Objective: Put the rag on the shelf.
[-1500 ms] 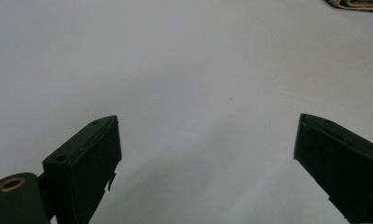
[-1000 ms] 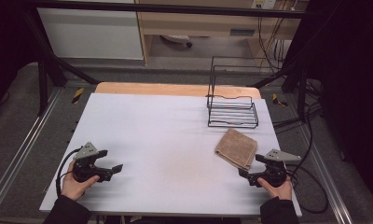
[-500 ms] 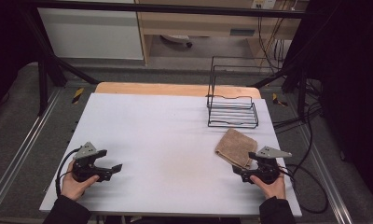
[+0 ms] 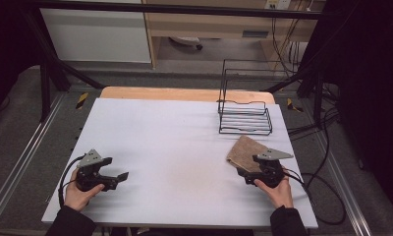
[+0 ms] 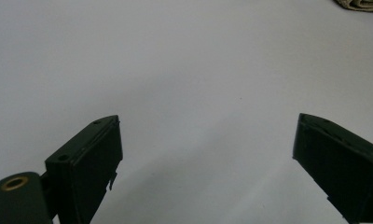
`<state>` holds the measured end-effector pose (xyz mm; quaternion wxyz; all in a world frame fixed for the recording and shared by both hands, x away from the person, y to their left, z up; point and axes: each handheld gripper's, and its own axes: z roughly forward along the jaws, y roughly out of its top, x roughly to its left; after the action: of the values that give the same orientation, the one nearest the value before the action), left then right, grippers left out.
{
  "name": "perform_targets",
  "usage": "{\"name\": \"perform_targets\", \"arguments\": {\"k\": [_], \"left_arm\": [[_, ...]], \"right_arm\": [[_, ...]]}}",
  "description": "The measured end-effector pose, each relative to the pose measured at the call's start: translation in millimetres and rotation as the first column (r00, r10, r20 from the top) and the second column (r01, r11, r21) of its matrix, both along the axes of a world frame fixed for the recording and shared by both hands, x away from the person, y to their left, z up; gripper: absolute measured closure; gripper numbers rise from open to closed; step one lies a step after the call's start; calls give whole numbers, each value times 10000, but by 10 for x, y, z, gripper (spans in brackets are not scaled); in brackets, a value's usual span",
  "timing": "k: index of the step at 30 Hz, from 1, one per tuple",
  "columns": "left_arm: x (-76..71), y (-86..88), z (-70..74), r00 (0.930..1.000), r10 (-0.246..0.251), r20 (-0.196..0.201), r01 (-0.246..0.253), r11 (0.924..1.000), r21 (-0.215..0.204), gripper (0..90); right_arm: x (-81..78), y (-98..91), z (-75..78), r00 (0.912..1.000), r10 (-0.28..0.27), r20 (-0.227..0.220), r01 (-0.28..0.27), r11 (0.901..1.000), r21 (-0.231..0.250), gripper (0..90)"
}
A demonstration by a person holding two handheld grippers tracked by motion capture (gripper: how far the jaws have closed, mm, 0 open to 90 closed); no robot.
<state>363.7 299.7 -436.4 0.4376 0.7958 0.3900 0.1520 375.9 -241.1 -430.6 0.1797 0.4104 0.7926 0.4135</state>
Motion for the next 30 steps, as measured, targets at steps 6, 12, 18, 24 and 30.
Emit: {"name": "perform_targets", "arguments": {"k": [6,12,18,24,30], "left_arm": [[-2,10,3,10000,31,21,-31,10000,7,85],[-1,9,2,10000,-1,14,1,10000,38,86],[-2,10,3,10000,-18,25,18,10000,44,88],[-2,8,3,10000,-31,16,31,10000,55,89],[-1,8,1,10000,-35,3,35,10000,55,91]], "right_arm": [[129,138,-8,9991,409,-107,-412,9986,-325,403],[237,245,-64,9976,673,-141,-682,9947,-774,509],[344,317,-107,9963,834,-202,-852,9887,-1229,638],[393,336,-149,9950,992,-119,-999,9841,-1467,722],[414,354,-179,9926,1209,-140,-1216,9806,-1535,753]]}}
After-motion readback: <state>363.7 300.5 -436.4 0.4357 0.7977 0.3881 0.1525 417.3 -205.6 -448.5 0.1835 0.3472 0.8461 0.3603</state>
